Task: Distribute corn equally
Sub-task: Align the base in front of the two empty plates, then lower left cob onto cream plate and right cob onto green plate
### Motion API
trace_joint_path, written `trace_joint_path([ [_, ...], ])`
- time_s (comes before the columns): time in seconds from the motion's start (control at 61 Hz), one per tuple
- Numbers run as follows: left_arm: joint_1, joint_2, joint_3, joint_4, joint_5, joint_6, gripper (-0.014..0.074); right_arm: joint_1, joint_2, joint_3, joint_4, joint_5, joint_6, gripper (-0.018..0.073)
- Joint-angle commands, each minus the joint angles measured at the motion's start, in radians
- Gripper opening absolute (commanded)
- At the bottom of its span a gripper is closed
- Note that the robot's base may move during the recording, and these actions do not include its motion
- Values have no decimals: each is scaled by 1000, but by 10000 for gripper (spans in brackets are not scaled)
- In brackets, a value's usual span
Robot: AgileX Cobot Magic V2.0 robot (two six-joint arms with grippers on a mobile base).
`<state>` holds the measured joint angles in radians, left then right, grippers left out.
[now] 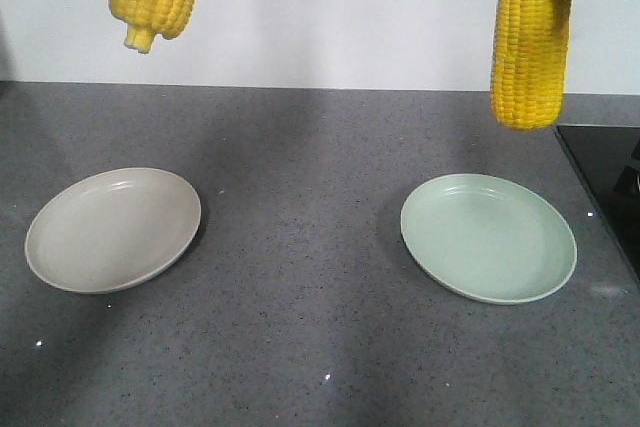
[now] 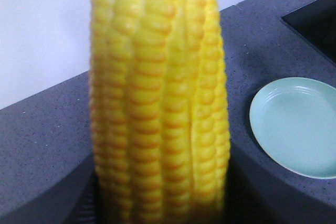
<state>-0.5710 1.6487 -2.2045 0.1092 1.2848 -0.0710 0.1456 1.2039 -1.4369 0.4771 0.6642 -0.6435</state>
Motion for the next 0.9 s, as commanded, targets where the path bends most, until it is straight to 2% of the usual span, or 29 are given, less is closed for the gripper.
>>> trace_joint_path([
  [0.0, -1, -36, -25, 3, -34, -8, -6, -7, -23, -31, 20, -66, -5, -6],
  [0.639, -1, -35, -25, 0, -33, -9, -6, -7, -23, -30, 20, -64, -5, -6],
  [0.885, -1, -23, -25, 8, -34, -8, -6, -7, 16, -30, 4, 0, 20, -6],
])
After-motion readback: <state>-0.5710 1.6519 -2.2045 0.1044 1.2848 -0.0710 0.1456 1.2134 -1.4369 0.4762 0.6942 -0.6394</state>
